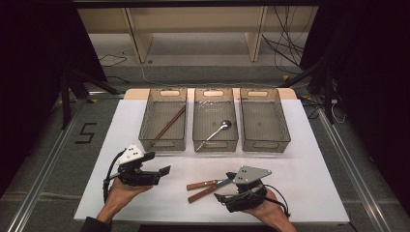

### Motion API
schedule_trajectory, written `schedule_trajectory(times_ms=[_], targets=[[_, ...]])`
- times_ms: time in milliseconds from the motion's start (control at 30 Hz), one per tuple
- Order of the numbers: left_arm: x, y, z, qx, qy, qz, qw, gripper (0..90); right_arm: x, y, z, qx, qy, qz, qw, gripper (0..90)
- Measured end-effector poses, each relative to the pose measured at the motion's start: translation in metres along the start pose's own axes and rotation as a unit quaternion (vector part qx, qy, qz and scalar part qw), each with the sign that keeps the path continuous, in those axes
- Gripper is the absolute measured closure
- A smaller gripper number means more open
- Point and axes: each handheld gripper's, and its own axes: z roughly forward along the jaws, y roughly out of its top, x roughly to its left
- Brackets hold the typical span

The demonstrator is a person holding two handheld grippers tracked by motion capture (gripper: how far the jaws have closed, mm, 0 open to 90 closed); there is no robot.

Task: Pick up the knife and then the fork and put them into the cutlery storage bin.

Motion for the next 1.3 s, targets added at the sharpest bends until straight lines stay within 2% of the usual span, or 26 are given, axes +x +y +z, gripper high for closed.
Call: schedule_trajectory(times_ms=[167, 400, 567, 767, 800, 833, 1300], targets=[[-0.002, -0.003, -0.002, 0.0, -0.003, -0.004, 1.0, 17.1, -0.001, 0.003, 0.004, 0.009, 0.004, -0.006, 0.9999, 23.8], [-0.004, -0.007, -0.006, -0.007, 0.0, -0.006, 1.0, 16.7, 0.0, 0.012, 0.007, 0.029, 0.011, -0.034, 0.9989, 23.9], [-0.003, -0.009, -0.009, -0.014, 0.005, -0.008, 0.9999, 16.7, 0.001, 0.018, 0.012, 0.053, 0.019, -0.056, 0.9969, 24.5], [-0.003, -0.012, -0.01, -0.013, 0.005, -0.008, 0.9999, 16.7, 0.004, 0.025, 0.024, 0.087, 0.023, -0.098, 0.9911, 27.6], [-0.003, -0.012, -0.01, -0.013, 0.005, -0.008, 0.9999, 16.7, 0.004, 0.025, 0.024, 0.087, 0.023, -0.098, 0.9911, 27.6], [-0.003, -0.013, -0.011, -0.015, 0.006, -0.008, 0.9998, 16.7, 0.005, 0.027, 0.027, 0.099, 0.026, -0.109, 0.9887, 28.5], [-0.004, -0.013, -0.01, -0.014, 0.006, -0.006, 0.9999, 16.7, 0.008, 0.032, 0.045, 0.147, 0.04, -0.158, 0.9755, 39.3]])
